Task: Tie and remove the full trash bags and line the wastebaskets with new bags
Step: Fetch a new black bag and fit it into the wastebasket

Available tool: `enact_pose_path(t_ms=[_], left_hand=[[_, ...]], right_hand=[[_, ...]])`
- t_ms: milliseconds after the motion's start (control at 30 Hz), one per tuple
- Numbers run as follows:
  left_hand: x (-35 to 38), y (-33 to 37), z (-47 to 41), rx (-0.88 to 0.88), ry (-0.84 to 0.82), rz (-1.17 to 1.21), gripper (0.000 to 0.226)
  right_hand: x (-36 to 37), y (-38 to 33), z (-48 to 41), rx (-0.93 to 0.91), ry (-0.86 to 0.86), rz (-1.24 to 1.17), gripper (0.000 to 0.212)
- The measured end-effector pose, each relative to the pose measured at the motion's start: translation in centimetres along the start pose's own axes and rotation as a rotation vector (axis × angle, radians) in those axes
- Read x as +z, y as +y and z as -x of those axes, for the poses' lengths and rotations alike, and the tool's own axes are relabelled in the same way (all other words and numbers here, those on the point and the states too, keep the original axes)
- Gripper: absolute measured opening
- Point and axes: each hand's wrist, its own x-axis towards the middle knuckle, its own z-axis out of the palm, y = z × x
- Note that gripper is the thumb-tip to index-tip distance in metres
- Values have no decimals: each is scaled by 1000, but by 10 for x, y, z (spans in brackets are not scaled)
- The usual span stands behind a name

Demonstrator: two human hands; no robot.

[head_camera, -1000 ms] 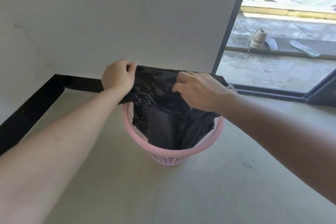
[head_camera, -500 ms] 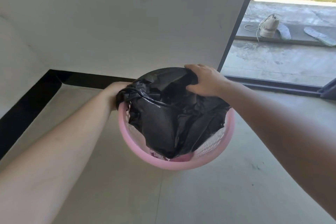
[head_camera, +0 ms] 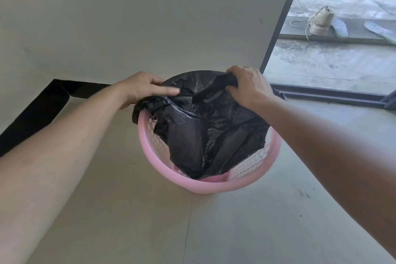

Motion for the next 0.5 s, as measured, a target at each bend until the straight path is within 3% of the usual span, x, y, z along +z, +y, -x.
enact_pose_path(t_ms=[67, 200, 300, 367, 500], left_hand=[[9, 1, -2, 9, 152, -37, 21], [27, -1, -10, -48, 411, 118, 6], [24, -7, -14, -123, 528, 285, 6], [20, -9, -15, -155, 557, 342, 18], [15, -12, -12, -150, 583, 361, 42]], right_hand=[[-1, 0, 1, 3, -14, 11, 53], [-7, -4, 3, 35, -30, 106, 73], [-18, 4, 6, 143, 53, 172, 63], [-29, 14, 8, 260, 6, 57, 49], [-39, 30, 21, 615, -207, -484, 66]])
